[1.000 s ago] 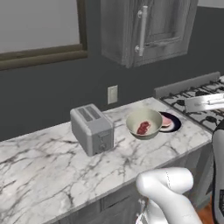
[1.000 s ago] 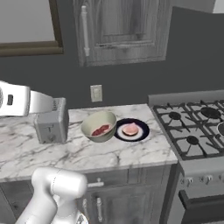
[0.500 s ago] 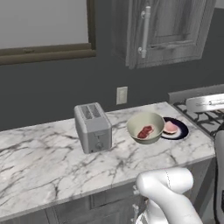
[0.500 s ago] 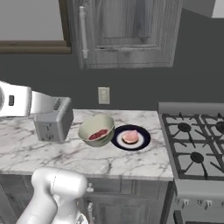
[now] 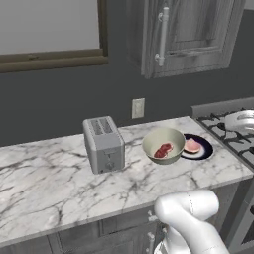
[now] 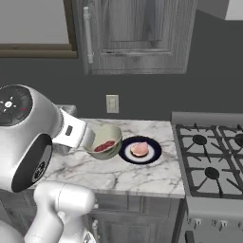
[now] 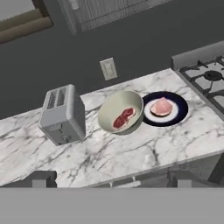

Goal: Place one of the steaks on the plate and the other in the bowl. Then place the bowl in the fridge.

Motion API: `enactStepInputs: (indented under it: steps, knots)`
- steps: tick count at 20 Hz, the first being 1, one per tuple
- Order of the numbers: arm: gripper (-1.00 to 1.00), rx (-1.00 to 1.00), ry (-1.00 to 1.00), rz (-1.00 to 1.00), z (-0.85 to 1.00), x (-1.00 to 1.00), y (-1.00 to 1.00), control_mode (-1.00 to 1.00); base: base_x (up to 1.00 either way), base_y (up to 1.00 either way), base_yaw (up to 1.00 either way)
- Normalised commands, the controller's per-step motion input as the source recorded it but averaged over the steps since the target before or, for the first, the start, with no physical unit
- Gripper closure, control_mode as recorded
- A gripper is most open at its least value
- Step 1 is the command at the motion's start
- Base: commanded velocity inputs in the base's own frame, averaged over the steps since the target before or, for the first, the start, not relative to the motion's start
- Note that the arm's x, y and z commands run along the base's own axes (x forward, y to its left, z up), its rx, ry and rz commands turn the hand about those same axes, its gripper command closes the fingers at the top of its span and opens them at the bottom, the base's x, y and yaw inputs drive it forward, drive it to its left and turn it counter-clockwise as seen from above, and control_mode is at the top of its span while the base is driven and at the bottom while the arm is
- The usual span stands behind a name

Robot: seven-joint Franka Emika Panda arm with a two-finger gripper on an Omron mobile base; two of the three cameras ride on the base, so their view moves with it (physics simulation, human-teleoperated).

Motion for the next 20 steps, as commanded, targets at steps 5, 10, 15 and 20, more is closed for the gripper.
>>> enactStepInputs:
  steps: [5,10,15,20]
  knots:
    - [-1.0,0.23,0.03,-0.05,-0.57,0.59,-0.22,-1.0,0.0,0.0,0.0]
    - [-1.0,0.04,0.14,-0.16,-0.52,0.78,0.04,-1.0,0.0,0.0,0.0]
    - [-1.0,0.0,0.25,-0.2,-0.34,0.71,0.01,-1.0,0.0,0.0,0.0]
    - [-1.0,0.0,0.07,-0.11,-0.3,0.47,0.0,-1.0,0.0,0.0,0.0]
